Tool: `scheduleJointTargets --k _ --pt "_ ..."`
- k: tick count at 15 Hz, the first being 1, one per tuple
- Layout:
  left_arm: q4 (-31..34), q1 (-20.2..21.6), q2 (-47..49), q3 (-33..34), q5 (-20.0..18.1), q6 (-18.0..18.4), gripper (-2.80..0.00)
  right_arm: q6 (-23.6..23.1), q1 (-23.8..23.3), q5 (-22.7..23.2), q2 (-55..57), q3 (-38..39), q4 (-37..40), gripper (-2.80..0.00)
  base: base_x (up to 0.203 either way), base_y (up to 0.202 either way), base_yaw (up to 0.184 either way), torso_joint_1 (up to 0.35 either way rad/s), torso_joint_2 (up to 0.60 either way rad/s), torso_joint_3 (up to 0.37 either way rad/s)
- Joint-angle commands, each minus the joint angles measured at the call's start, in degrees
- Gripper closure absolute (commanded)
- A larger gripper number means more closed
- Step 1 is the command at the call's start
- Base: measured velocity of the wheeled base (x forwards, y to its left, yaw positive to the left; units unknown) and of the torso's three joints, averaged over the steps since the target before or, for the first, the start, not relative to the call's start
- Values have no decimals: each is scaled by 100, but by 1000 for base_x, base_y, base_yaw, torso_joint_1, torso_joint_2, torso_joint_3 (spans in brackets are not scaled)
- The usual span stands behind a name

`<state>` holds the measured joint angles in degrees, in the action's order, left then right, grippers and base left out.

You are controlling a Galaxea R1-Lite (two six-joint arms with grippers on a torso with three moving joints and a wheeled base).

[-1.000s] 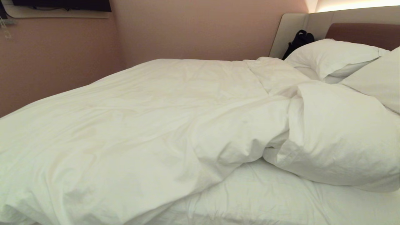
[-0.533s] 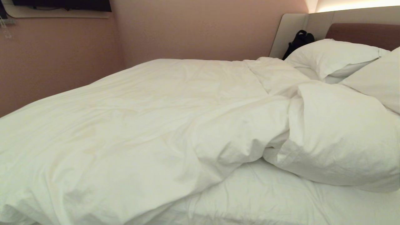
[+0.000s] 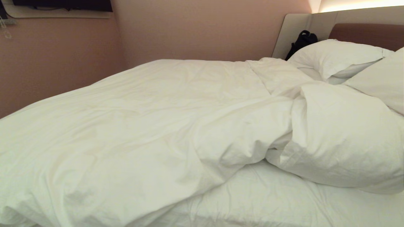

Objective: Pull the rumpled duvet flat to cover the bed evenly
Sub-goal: Hold the folded corner of the quilt

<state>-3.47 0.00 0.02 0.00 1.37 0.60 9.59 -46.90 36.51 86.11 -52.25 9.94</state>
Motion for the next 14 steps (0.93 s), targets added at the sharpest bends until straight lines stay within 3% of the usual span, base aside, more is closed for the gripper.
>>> scheduleJointTargets --k 1,3,8,14 --pt "-4 0 -2 0 4 2 0 -9 -153 882 178 27 -288 -280 0 0 0 0 0 0" --pt "-4 0 -2 0 4 2 0 -180 -382 1691 447 42 -426 -280 0 0 0 0 0 0" --pt "-4 0 -2 0 4 2 0 -697 -408 2707 591 309 -445 -280 0 0 0 0 0 0" --pt "-4 0 -2 0 4 2 0 -1493 -402 3422 977 531 -446 -280 0 0 0 0 0 0"
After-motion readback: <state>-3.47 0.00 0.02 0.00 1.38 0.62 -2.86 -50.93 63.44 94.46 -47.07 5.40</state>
